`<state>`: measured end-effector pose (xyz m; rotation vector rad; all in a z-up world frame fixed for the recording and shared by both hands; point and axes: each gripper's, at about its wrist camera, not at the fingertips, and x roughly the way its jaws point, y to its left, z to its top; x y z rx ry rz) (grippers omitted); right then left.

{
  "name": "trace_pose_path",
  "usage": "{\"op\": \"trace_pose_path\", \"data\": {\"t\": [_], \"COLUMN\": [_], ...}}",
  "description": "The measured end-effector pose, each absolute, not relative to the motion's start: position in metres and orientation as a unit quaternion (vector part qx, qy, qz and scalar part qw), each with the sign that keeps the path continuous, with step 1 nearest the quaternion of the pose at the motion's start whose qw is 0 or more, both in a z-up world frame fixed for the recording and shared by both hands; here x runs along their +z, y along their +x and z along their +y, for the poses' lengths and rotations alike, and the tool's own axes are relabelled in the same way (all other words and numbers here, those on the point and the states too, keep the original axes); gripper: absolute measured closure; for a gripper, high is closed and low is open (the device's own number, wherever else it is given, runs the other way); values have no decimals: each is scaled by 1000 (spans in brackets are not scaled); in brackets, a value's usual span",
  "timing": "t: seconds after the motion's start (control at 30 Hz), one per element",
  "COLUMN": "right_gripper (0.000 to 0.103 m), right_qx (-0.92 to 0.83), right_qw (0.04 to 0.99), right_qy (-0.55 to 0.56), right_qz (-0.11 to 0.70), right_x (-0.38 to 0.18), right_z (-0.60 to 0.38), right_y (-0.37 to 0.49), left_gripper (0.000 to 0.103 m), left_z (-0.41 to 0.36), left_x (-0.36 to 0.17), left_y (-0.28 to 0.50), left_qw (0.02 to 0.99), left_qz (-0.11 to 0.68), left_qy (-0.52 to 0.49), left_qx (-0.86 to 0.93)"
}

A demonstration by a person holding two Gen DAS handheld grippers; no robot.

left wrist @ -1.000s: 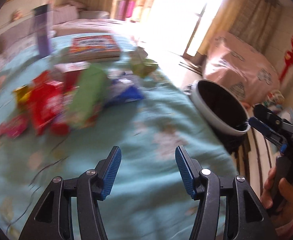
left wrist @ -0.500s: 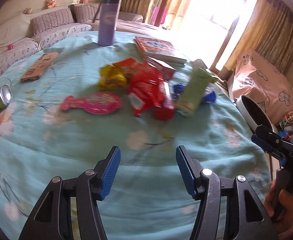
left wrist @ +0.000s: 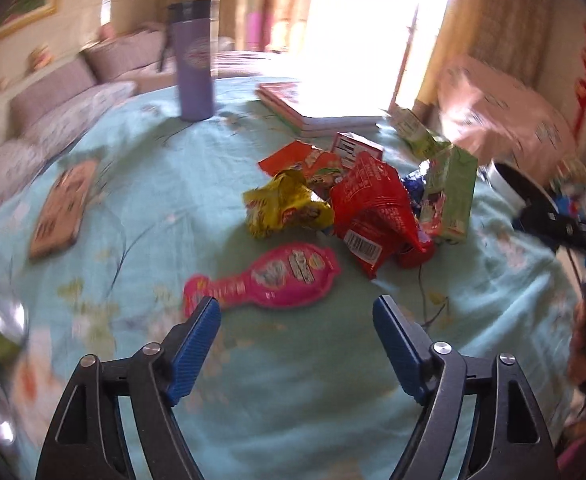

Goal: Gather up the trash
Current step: 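Grasp the pink candy pouch with the left tool while the right tool grasps the green milk carton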

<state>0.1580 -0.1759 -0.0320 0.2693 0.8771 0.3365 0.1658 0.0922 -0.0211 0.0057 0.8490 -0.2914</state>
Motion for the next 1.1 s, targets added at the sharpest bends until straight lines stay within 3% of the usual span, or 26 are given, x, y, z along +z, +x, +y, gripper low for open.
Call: {"op": "trace_pose_path", "data": {"t": [0.23, 0.33, 0.37, 0.4, 0.43, 0.5, 0.57, 0.93, 1.1], "right_gripper": [10, 18, 28, 44, 54, 66, 70, 70, 70], "right_qx": [143, 135, 133, 132, 132, 140, 145, 200, 201], "right_qw": [880, 876, 874, 873, 872, 874, 878, 875, 877], "right_qy": [129, 144, 148, 149, 148, 147, 130, 135, 144], "right_qz": [434, 441, 443, 445, 447, 441, 436, 420, 412], "right_x": [-47, -55, -58, -60, -61, -58, -53, -26, -17], "right_z": [-154, -156, -157, -157, -157, -158, -157, -204, -234], "right_y": [186, 198, 201, 203, 204, 198, 191, 136, 123], "left_gripper": [24, 26, 30, 46, 56, 56, 57, 57, 58], "left_z": [81, 75, 74, 73, 72, 71, 70, 40, 6], "left_x": [-48, -54, -54, -53, -52, -49, -46, -30, -20], "left_y": [202, 205, 206, 206, 207, 207, 202, 147, 133], "left_qw": [878, 881, 881, 882, 882, 881, 882, 881, 883], "left_qz": [438, 432, 430, 428, 428, 433, 436, 435, 425], "left_qy": [87, 101, 104, 105, 100, 87, 71, -83, -89], "left_qx": [-172, -167, -166, -166, -172, -170, -161, -170, -178]}}
